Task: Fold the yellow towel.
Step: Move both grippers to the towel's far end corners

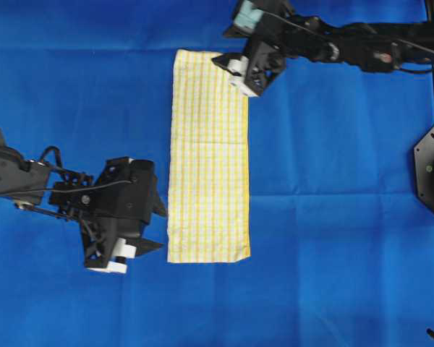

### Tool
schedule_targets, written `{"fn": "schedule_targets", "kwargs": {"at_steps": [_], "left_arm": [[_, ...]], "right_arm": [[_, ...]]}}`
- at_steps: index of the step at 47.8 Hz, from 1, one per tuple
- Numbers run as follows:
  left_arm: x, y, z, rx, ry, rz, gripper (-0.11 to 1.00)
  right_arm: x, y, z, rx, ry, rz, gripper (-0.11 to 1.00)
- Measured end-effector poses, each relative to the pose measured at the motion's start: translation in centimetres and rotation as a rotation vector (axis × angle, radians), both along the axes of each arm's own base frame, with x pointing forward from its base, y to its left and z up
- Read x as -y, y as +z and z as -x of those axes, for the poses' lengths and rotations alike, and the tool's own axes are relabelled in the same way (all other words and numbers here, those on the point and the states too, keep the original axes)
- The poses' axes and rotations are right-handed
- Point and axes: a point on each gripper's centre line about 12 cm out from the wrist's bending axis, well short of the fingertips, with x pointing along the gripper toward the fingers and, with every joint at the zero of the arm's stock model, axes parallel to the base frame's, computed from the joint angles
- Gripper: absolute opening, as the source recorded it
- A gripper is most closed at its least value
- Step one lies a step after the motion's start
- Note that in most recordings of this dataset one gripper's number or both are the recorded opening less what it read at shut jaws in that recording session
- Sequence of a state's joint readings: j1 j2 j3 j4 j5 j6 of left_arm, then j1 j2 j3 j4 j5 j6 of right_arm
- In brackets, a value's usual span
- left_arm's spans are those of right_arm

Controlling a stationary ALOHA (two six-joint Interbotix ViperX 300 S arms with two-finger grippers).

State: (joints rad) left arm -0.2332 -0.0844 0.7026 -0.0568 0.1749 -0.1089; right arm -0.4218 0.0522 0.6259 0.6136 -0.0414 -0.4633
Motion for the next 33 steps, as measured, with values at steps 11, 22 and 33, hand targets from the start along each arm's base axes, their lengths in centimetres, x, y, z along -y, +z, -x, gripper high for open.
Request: {"fn": "schedule_targets", "kwargs": {"at_steps": [11,22,33], "left_arm": [[-3.7,1.1,0.6,0.033,0.1,0.006,0.57],[-7.2,1.7,0.9,0.123,0.197,0.009,0.57],[-8.4,1.8,1.3,0.149,0.233,0.007,0.57]], "right_arm": [[-2.9,1.6,3.5,0.033,0.025,0.023,0.66],[-6.5,2.0,5.8,0.065,0.083,0.035,0.66],[-7.4,2.3,6.3,0.088,0.092,0.045,0.66]]}}
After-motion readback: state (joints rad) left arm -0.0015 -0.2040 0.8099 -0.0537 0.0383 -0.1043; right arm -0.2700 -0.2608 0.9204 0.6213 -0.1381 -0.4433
